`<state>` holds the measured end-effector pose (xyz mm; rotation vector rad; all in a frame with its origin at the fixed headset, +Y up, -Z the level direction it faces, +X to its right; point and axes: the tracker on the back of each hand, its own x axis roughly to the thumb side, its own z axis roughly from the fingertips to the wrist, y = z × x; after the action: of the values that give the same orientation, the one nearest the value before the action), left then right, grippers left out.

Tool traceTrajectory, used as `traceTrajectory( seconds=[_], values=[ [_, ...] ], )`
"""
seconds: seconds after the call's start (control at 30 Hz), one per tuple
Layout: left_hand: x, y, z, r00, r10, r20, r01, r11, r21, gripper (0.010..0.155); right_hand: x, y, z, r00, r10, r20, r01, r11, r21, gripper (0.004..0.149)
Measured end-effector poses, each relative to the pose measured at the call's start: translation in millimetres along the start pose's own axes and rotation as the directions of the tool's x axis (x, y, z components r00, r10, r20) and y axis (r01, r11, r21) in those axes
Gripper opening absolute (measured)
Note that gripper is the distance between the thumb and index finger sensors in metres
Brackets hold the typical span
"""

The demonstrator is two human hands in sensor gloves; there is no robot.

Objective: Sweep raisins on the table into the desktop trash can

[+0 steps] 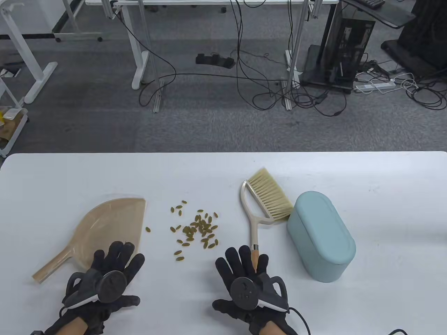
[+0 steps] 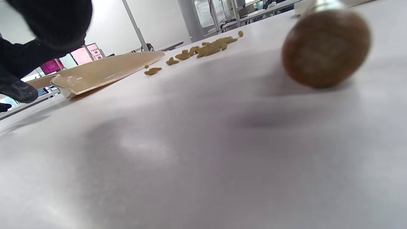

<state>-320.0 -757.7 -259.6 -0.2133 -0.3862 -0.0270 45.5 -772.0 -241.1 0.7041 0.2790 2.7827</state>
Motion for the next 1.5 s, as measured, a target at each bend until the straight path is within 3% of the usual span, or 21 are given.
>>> traceTrajectory(
  seconds=[1.3, 1.5],
  values=[
    [-6, 0, -1, 0.999, 0.019, -0.040, -0.019, 1.000, 0.002, 0.100, 1, -3, 0, 0.999, 0.029, -0.024, -0.030, 0.999, -0.032, 0.098],
    [-7, 6, 0, 0.999, 0.030, -0.043, -0.028, 0.999, 0.027, 0.100, -2, -13, 4, 0.996, 0.064, -0.066, -0.072, 0.989, -0.130, 0.099]
  ],
)
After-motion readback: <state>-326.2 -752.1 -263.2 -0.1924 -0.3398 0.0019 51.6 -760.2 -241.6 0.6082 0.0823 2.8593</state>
